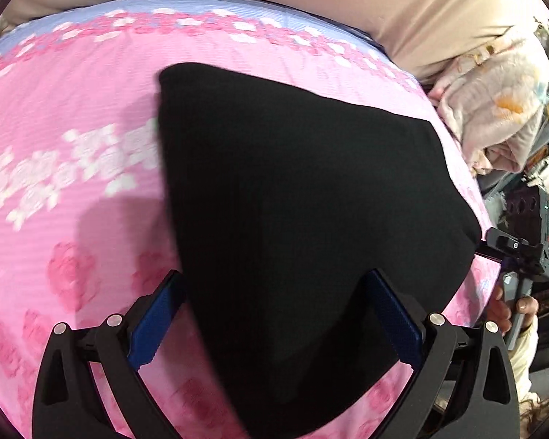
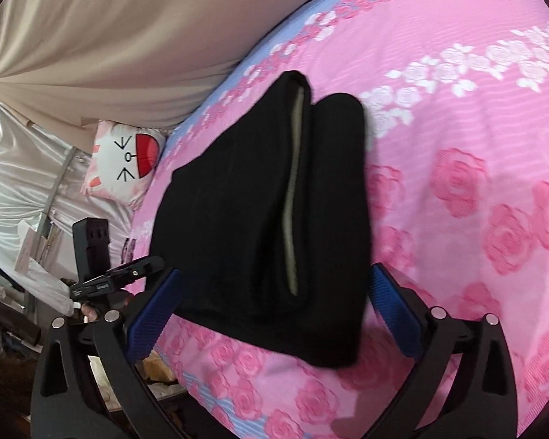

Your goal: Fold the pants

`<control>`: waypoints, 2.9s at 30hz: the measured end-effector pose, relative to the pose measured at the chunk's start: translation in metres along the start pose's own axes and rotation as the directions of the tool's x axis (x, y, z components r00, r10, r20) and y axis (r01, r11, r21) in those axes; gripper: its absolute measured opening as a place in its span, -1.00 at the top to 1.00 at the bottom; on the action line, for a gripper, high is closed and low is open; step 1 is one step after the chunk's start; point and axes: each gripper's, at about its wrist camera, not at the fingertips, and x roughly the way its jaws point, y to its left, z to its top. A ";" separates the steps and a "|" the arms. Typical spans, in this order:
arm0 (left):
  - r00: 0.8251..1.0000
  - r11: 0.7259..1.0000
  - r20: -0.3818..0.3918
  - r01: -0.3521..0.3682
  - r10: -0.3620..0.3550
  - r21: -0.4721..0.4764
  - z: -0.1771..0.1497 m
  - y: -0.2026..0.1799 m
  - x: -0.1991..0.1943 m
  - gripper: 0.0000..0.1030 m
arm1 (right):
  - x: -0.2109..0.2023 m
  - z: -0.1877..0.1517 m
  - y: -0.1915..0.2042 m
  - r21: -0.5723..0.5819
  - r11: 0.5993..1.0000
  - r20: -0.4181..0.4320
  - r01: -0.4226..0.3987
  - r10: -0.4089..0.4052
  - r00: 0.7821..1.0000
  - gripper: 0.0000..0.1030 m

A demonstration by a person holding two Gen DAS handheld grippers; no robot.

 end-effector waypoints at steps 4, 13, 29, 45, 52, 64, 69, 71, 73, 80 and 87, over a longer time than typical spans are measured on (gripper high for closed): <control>0.998 0.998 0.017 -0.060 0.060 0.017 0.007 -0.014 0.010 -0.77 | 0.012 0.004 0.008 -0.025 0.999 0.026 0.036 -0.036 0.999 -0.91; 0.978 0.987 0.129 -0.163 0.162 0.000 -0.003 -0.030 -0.014 0.23 | 0.015 -0.005 0.038 -0.097 0.963 0.136 0.251 -0.237 0.962 0.21; 0.997 0.994 0.043 -0.058 0.062 -0.089 -0.049 -0.022 -0.031 -0.33 | -0.009 -0.047 0.020 0.001 0.989 0.087 0.147 -0.147 0.985 -0.29; 0.987 0.998 0.151 -0.057 0.057 -0.008 -0.057 -0.047 -0.069 0.34 | -0.024 -0.054 0.064 -0.080 0.986 0.162 0.146 -0.132 0.978 0.21; 0.997 0.997 0.067 -0.045 0.050 -0.065 -0.073 -0.026 -0.040 0.17 | -0.012 -0.077 0.033 0.011 0.992 0.111 0.125 -0.125 0.986 0.16; 0.986 0.998 0.154 -0.056 0.060 -0.030 -0.068 -0.049 -0.071 0.36 | -0.027 -0.073 0.059 -0.061 0.988 0.188 0.142 -0.128 0.974 0.23; 0.955 0.991 0.285 -0.107 0.082 0.075 -0.048 -0.077 -0.115 0.37 | -0.059 -0.055 0.106 -0.181 0.971 0.288 0.156 -0.099 0.953 0.24; 0.931 0.982 0.352 -0.144 0.093 0.120 -0.038 -0.090 -0.134 0.36 | -0.071 -0.047 0.122 -0.229 0.958 0.335 0.170 -0.087 0.938 0.24; 0.898 0.966 0.422 -0.204 0.122 0.155 -0.028 -0.105 -0.148 0.36 | -0.083 -0.036 0.137 -0.268 0.945 0.384 0.185 -0.072 0.920 0.24; 0.768 0.911 0.607 -0.375 0.202 0.171 0.009 -0.130 -0.179 0.35 | -0.107 0.007 0.183 -0.383 0.893 0.538 0.238 0.006 0.843 0.24; 0.702 0.908 0.675 -0.404 0.226 0.115 0.058 -0.124 -0.191 0.35 | -0.101 0.055 0.202 -0.423 0.868 0.594 0.260 0.049 0.803 0.24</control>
